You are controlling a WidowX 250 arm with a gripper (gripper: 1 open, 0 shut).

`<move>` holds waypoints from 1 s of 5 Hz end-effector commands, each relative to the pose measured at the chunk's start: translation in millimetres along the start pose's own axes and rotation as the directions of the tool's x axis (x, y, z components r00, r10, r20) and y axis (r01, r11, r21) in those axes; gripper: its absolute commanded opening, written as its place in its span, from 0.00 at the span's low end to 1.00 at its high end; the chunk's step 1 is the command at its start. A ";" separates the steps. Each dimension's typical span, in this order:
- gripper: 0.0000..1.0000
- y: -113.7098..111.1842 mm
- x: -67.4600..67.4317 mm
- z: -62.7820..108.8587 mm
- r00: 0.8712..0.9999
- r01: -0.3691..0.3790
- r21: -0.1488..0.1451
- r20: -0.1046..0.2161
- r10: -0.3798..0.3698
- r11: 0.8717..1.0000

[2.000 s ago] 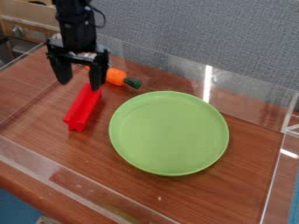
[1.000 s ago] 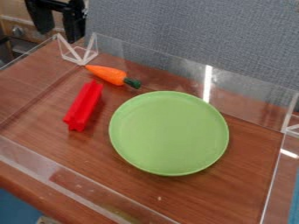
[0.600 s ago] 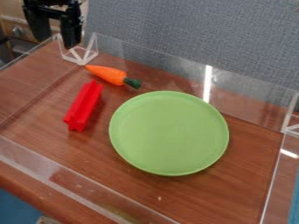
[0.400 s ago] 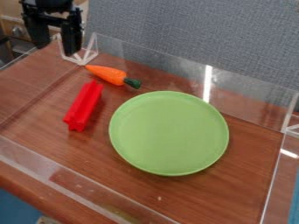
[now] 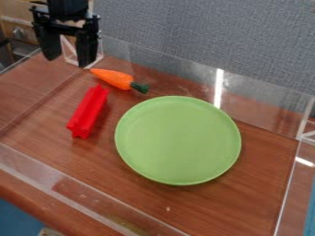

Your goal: Put the red object on the right side

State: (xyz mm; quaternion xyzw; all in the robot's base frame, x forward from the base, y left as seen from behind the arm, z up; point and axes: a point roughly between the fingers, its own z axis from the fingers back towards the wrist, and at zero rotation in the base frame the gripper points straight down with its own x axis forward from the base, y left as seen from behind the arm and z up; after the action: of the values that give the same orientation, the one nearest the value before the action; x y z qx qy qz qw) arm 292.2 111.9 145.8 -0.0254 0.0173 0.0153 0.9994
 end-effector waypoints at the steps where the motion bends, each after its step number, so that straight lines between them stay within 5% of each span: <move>1: 1.00 -3.0 4.3 34.4 0.996 0.024 0.033 0.079 -0.027 0.999; 3: 1.00 17.7 10.3 12.8 0.997 0.044 0.025 0.057 -0.045 0.999; 5: 1.00 28.7 -5.6 14.7 0.996 0.074 0.022 0.042 -0.075 0.997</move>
State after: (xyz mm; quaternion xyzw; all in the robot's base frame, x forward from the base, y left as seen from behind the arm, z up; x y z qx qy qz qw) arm 287.9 137.6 138.3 -0.0311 0.0252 -0.0193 0.9990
